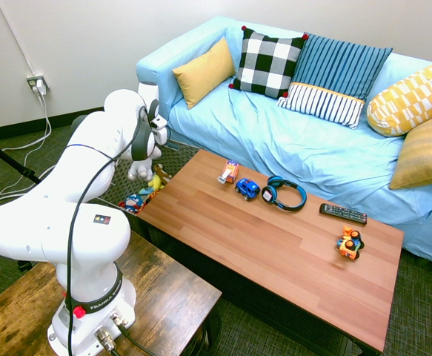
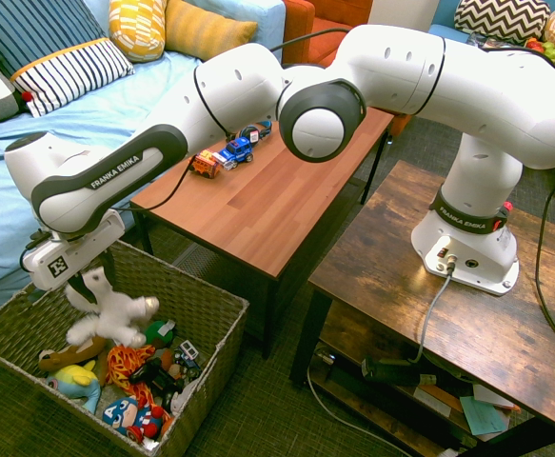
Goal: Put the stuffed toy in the basket
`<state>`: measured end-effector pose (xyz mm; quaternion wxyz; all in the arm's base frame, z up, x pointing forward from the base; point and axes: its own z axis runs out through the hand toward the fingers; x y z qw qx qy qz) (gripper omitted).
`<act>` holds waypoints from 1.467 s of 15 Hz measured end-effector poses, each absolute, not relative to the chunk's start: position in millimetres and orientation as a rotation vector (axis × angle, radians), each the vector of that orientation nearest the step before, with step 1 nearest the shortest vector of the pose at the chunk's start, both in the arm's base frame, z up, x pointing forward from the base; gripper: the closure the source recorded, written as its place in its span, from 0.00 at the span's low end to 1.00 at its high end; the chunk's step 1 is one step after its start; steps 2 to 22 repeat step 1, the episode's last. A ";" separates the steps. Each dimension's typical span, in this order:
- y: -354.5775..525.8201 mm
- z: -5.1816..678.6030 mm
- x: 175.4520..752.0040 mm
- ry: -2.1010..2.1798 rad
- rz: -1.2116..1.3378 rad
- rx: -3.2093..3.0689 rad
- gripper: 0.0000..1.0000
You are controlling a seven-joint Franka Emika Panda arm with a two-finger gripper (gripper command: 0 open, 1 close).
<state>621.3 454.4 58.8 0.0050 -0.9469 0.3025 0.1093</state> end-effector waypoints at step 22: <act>454.7 59.0 621.2 0.927 0.346 -2.967 0.00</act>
